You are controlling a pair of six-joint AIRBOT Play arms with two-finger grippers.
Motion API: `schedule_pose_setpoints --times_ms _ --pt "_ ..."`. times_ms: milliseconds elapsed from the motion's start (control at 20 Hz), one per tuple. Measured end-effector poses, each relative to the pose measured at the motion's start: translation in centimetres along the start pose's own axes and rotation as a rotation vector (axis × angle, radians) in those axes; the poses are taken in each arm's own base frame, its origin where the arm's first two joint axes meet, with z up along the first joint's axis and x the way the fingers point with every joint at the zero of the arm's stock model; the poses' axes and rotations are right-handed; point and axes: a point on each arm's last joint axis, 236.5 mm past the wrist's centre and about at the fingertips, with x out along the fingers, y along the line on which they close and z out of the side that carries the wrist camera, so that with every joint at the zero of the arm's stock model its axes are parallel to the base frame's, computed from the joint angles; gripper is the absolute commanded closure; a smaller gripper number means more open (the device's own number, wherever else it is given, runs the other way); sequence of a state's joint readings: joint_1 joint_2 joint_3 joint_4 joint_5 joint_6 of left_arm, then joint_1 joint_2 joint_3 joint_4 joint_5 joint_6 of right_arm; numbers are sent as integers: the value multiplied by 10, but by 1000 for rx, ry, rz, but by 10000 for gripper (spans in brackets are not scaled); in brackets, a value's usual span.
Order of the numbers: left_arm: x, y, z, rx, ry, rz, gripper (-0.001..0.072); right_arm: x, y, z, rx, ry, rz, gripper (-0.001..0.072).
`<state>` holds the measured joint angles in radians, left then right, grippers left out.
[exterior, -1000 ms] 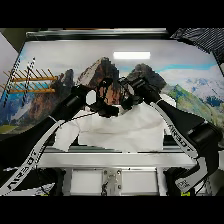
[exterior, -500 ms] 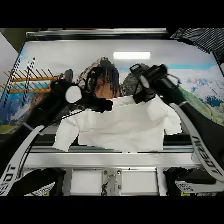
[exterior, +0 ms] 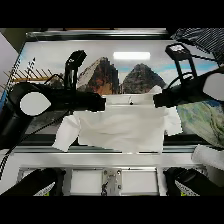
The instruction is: Fold the clothes and pants, and hang the long-sleeved shirts on hangers.
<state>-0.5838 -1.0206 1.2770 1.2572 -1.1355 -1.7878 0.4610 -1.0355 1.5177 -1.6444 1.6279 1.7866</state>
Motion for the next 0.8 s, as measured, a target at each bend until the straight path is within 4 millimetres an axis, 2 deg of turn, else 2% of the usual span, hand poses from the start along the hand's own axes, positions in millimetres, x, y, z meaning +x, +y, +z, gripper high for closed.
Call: schedule_pose_setpoints --times_ms 150,300,450,500,550,600,800 --pt "15 15 0 -15 31 26 697 1 3 -2 40 9 13 689" --pt "31 31 -4 -38 81 55 697 11 6 0 70 34 12 690" --pt "38 35 -11 -24 119 63 695 19 7 0 104 59 7 689" --pt "40 34 -14 -10 130 62 540 21 7 0 112 63 6 689" --pt "40 34 -17 11 145 64 191 22 7 0 119 67 4 689" --pt "41 34 -21 28 159 67 -6 23 7 -1 121 72 1 689" --pt "35 25 -26 66 176 33 -4 25 7 -1 130 77 1 688"
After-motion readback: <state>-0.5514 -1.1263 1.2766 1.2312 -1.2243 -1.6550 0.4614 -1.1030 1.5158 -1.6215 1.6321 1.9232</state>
